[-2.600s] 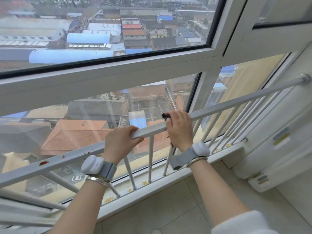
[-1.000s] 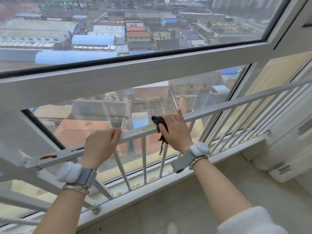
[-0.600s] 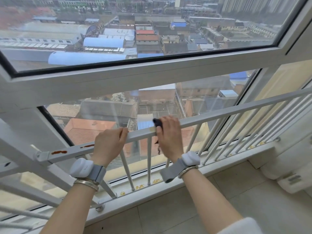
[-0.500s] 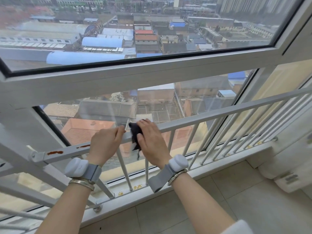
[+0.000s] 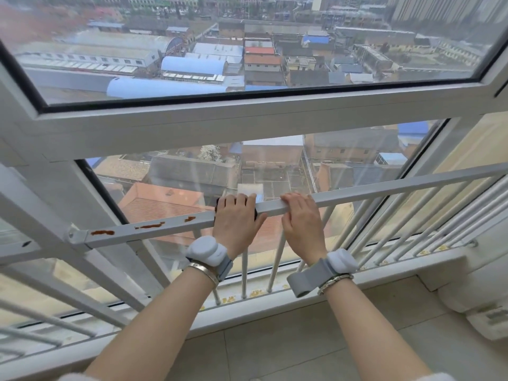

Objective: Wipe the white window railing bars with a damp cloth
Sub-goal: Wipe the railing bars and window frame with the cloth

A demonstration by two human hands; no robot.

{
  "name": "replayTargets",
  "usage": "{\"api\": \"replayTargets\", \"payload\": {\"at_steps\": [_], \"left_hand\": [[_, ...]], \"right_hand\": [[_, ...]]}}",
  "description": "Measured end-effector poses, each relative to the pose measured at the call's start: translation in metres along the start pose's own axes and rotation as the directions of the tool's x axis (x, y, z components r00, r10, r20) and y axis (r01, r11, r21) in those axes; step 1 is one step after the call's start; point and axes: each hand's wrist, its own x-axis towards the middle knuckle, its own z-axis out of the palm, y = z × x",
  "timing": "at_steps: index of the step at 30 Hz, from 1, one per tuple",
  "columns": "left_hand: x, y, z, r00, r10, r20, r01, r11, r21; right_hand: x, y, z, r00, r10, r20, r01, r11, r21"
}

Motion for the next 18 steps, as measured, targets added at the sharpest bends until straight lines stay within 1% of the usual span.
{"api": "replayTargets", "payload": {"at_steps": [2, 4, 5, 7, 14, 16, 18], "left_hand": [[-0.002, -0.009, 0.004, 0.993, 0.081, -0.081, -0.079, 0.997, 0.024], [-0.005, -0.024, 0.005, 0.979, 0.163, -0.124, -0.161, 0.987, 0.024], [-0.008, -0.032, 0.004, 0.976, 0.179, -0.123, -0.177, 0.984, 0.027], [-0.014, -0.048, 0.0, 0.977, 0.174, -0.123, -0.169, 0.984, 0.051], [-0.049, -0.116, -0.01, 0.981, 0.164, -0.104, -0.153, 0.982, 0.108], [-0.057, -0.132, -0.013, 0.985, 0.151, -0.081, -0.143, 0.985, 0.1], [-0.066, -0.15, -0.015, 0.985, 0.15, -0.088, -0.142, 0.986, 0.091]], "right_hand": [[-0.001, 0.001, 0.002, 1.0, -0.003, -0.021, 0.003, 1.0, -0.001], [-0.003, 0.005, 0.003, 0.999, -0.037, -0.029, 0.036, 0.999, -0.017], [-0.003, 0.007, 0.004, 0.998, -0.054, -0.033, 0.053, 0.998, -0.021], [-0.003, 0.007, 0.007, 0.997, -0.06, -0.042, 0.059, 0.998, -0.026], [-0.01, -0.017, 0.02, 0.996, 0.014, -0.084, -0.022, 0.995, -0.092], [-0.011, -0.026, 0.024, 0.997, 0.0, -0.078, -0.008, 0.996, -0.09], [-0.014, -0.044, 0.03, 0.997, -0.027, -0.075, 0.021, 0.997, -0.073]]}}
